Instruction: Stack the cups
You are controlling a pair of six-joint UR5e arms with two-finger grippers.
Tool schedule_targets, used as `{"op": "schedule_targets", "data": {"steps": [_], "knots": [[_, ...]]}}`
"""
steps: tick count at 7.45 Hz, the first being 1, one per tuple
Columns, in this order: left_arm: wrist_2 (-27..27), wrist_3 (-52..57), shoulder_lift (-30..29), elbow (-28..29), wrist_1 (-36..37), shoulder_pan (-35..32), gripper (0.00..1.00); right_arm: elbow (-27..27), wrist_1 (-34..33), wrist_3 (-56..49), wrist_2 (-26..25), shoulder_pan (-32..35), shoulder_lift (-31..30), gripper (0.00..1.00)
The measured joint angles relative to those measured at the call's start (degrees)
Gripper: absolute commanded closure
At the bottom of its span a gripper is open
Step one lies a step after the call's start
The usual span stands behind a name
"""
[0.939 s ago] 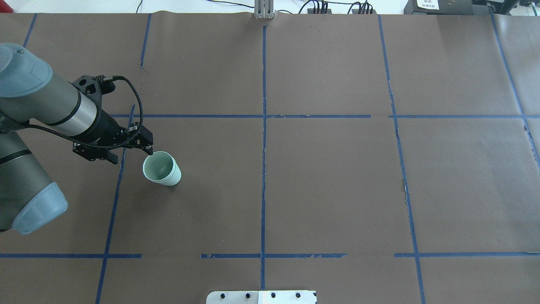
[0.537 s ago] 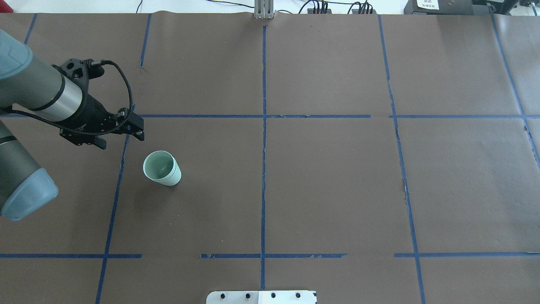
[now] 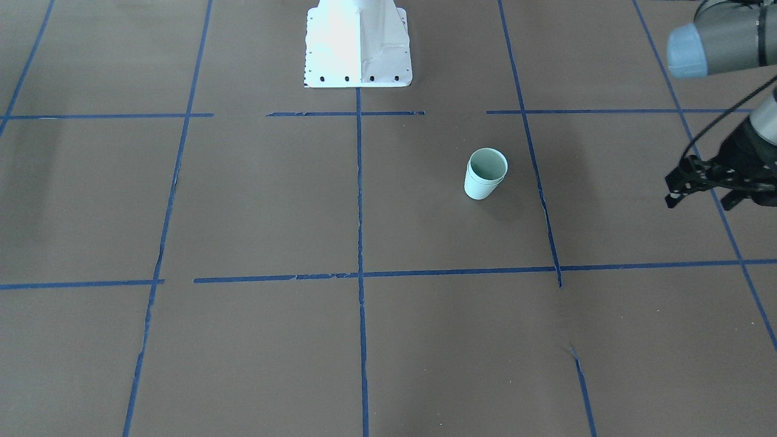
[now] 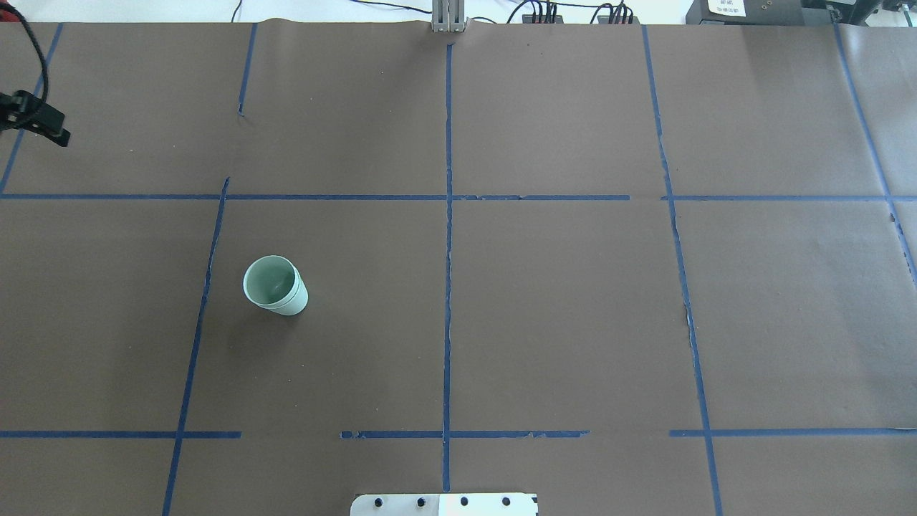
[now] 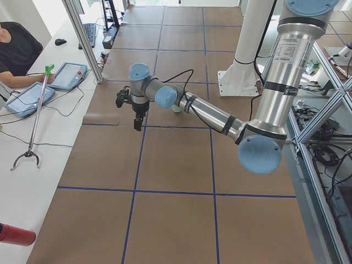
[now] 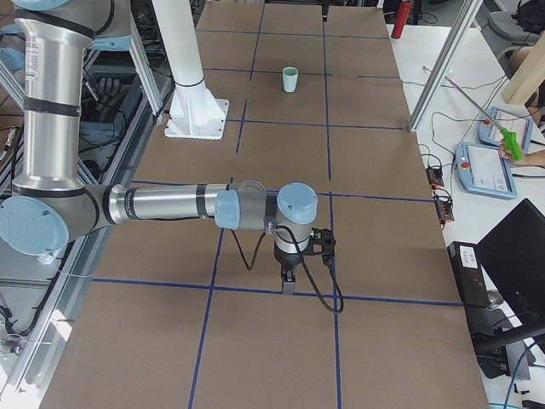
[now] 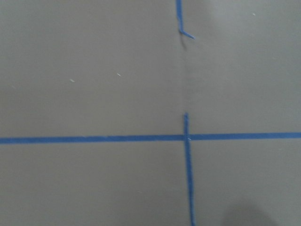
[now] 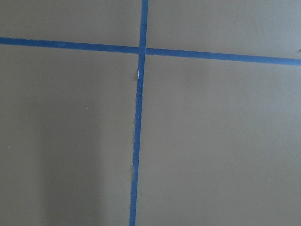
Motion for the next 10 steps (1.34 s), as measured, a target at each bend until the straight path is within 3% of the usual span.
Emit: {"op": "schedule_targets", "data": {"steps": [3,5,7,10], "knots": [[-0.06,15.19,0.88,9.22,0.43,-10.79,0.00,-0.02,0.05,0.00,0.00,0.00,0.00,0.00],[-0.87,18.84,5.08,9.86,1.72,-15.35,0.00,-0.02,0.00,0.00,0.00,0.00,0.00,0.00],[-5.49,22.75,9.87,10.29,2.03,-17.88,0.00,-0.02,0.01,0.00,0.00,0.00,0.00,0.00],[-8.32,23.20,11.53,9.86,2.20,-18.48,0.00,-0.02,0.02,0.00,0.00,0.00,0.00,0.00]]}}
